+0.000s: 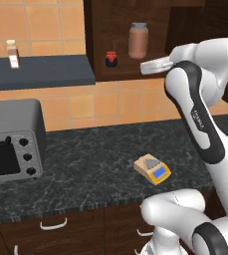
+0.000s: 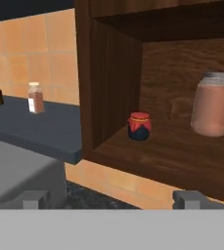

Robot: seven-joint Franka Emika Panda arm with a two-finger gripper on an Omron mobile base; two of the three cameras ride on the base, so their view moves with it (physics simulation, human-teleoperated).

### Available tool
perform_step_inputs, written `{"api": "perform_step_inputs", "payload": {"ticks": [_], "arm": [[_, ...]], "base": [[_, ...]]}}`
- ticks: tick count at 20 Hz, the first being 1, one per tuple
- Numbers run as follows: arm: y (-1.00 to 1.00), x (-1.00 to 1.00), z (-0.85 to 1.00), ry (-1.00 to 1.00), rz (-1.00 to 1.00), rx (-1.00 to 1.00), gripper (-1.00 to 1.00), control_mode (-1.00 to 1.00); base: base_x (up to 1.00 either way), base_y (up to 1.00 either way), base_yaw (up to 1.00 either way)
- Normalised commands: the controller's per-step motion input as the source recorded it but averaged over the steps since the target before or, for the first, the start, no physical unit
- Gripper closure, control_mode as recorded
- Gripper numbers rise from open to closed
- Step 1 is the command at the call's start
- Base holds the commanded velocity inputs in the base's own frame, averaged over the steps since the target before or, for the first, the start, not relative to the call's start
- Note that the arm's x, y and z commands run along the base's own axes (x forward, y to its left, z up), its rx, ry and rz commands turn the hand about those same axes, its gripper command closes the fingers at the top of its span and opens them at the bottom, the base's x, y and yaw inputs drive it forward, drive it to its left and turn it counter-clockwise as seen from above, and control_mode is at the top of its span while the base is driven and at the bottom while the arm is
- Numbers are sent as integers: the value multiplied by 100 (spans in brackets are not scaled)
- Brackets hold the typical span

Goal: Pick the jam and place it on the digital scale for weighing, and close the cabinet.

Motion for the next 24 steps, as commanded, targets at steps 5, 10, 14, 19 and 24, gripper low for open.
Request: {"api": "perform_step_inputs", "payload": {"ticks": [5,10,14,19,24], "arm": [[17,51,0,0,0,0,-100,-100],[0,46,-2,0,0,0,-100,-100],[0,55,-14,0,0,0,-100,-100],[1,51,-1,0,0,0,-100,-100],[2,50,0,-1,1,0,-100,-100]], "base": [[0,0,0],[0,0,0],[0,0,0],[0,0,0],[0,0,0]]}}
